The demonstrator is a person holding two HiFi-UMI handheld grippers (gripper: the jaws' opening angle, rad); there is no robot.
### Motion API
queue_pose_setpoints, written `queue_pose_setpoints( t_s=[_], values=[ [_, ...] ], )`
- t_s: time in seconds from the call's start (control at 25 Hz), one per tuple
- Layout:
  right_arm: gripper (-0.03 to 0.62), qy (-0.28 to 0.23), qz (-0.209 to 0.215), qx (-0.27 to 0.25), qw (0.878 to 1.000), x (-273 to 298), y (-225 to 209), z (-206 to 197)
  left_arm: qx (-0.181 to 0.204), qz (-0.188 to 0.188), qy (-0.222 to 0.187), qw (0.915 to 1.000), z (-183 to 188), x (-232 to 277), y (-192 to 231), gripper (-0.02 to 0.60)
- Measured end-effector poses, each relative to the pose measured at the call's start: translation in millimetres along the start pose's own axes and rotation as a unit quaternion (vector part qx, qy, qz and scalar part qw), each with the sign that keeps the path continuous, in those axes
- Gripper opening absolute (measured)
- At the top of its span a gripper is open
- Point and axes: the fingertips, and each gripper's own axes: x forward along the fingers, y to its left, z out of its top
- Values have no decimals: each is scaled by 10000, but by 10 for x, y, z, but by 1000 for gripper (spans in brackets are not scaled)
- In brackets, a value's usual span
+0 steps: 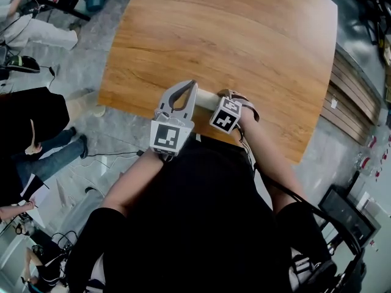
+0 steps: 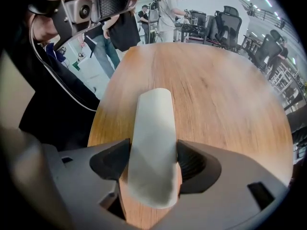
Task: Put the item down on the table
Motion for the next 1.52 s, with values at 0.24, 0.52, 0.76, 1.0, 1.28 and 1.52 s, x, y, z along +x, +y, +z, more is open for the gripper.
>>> queue_pose_setpoints(
  t_s=[0.24, 0.52, 0.76, 1.0, 1.28, 1.52],
  values=[
    [268, -295, -197, -16, 9994, -24, 21, -10, -79, -21, -26, 10000, -59, 0, -2, 5],
    [268, -895, -721, 500, 9921, -585, -103, 83, -12, -36, -82, 10000, -4, 16, 46, 5],
    [166, -1565, -1403, 993, 9726, -1146, -239, 53, 16, -85, -149, 9999, 54, 89, -22, 5],
    [144, -1581, -1477, 1087, 9702, -1091, -235, -57, 46, -171, -158, 9997, 86, 125, -102, 5],
    [123, -2957, -1672, 1663, 9257, -1650, -302, 133, 1, -93, -197, 9998, 97, 134, -80, 5],
    [113, -3988, -1432, 2470, 8714, -2014, -393, 155, 7, -122, -163, 9998, 92, 139, -132, 5]
  ],
)
